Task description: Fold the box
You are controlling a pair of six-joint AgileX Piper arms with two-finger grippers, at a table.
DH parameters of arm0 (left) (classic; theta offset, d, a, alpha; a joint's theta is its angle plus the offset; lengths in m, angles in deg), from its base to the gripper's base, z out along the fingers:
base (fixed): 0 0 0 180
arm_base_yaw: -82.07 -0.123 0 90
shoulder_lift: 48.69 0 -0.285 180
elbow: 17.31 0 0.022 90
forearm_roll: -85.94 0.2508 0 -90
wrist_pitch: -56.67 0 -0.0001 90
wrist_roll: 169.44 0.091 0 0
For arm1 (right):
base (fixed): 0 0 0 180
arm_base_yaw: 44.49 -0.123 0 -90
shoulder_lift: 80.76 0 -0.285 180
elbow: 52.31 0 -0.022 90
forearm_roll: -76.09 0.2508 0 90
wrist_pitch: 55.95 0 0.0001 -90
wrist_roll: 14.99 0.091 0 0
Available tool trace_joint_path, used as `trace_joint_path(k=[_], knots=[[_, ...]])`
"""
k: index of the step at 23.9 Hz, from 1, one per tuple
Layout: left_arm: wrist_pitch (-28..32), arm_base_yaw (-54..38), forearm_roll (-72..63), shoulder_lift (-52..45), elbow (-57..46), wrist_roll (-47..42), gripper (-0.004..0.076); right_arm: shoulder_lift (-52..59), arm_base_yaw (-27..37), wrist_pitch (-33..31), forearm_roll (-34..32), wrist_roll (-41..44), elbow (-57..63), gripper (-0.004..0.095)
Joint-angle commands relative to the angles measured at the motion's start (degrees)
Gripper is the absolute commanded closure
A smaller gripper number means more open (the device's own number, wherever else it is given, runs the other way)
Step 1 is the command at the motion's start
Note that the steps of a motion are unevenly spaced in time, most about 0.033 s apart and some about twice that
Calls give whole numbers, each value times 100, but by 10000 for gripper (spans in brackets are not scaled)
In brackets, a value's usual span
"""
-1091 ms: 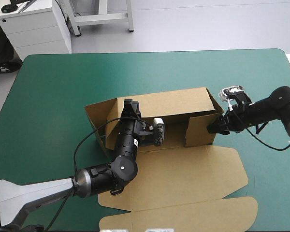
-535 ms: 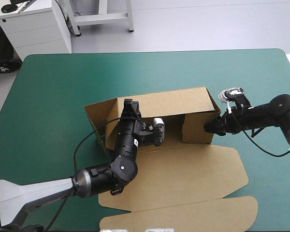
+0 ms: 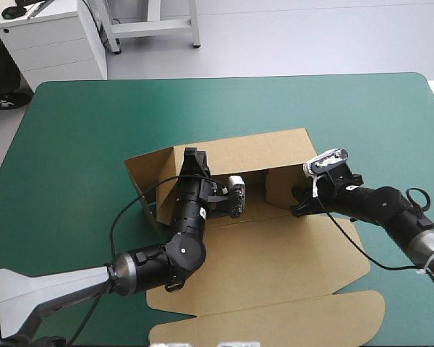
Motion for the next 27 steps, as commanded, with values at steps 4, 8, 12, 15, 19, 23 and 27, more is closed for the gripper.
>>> trace_joint_path(k=[4,8,12,15,19,23,27], knots=[[-151,28,654,-234,142,-81,734,232,-279,1115,1170,-883,-90,441],[-174,28,654,-234,142,-81,734,221,-313,1255,1659,-1052,-90,528],[-174,28,654,-234,142,-81,734,221,-321,1386,1679,-1052,-90,915],[-163,28,654,-234,142,-81,734,221,-321,1339,1679,-1052,-90,928],[-161,28,654,-234,142,-81,614,168,-321,1339,1710,-1020,-90,928],[-75,28,654,-223,142,-81,373,114,-321,1274,1699,-1017,-90,928],[87,28,654,-223,142,-199,205,38,-321,1284,1699,-1034,-90,928]])
